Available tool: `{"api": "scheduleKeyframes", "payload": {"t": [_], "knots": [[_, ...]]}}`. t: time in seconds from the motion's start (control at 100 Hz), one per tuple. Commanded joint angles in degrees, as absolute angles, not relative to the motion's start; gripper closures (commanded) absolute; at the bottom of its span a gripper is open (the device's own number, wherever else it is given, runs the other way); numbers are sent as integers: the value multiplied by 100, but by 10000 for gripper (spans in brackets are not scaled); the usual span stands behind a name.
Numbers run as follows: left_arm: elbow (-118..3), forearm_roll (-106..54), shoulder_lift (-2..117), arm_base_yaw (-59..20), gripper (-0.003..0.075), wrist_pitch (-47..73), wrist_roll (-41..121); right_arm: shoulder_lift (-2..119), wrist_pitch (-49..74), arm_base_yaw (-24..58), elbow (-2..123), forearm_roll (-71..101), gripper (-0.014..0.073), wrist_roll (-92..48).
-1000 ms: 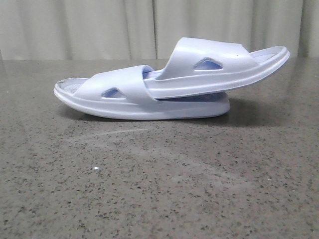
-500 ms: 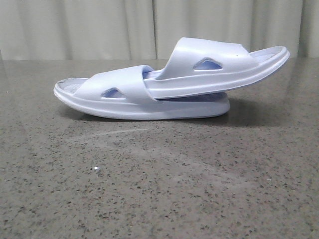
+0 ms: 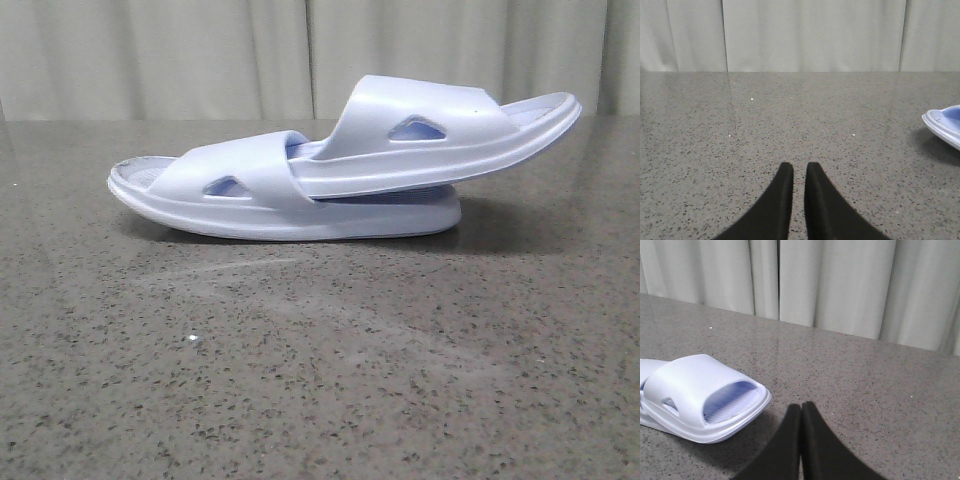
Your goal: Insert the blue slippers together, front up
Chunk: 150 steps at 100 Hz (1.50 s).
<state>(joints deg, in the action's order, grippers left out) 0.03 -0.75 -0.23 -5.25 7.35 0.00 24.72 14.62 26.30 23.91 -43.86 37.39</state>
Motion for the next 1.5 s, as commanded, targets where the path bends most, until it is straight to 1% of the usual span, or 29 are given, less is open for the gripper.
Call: {"api": "scheduleKeyframes", "payload": {"t": [0.0, 0.1, 0.22, 0.31, 0.4, 0.53, 0.72, 0.81, 1.05, 1.3, 1.49], "knots": [[66, -118, -183, -500, 704, 270, -32, 2481, 1235, 2595, 2535, -4576, 701, 3715], [66, -118, -183, -500, 704, 270, -32, 2481, 1257, 2595, 2535, -4279, 701, 3491], [66, -118, -183, -500, 704, 270, -32, 2481, 1225, 2590, 2535, -2865, 701, 1874], [66, -118, -183, -500, 704, 270, -32, 2481, 1097, 2535, 2535, -2397, 701, 1366], [66, -118, -183, -500, 704, 270, -32, 2481, 987, 2260, 2535, -2092, 701, 1344], [66, -118, -183, -500, 704, 270, -32, 2481, 852, 1635, 2535, -1700, 701, 1272], [66, -118, -183, -500, 704, 270, -32, 2259, 697, 1000, 2435, -595, 701, -53], [66, -118, -183, -500, 704, 270, -32, 2019, 519, 899, 2232, -595, 701, -82], [66, -118, -183, -500, 704, 270, -32, 1191, 507, 844, 1540, -513, 701, -82], [66, -118, -183, -500, 704, 270, -32, 502, 507, 382, 757, -113, 701, -82], [66, -118, -183, -500, 704, 270, -32, 122, 507, 366, 431, -53, 701, -82]]}}
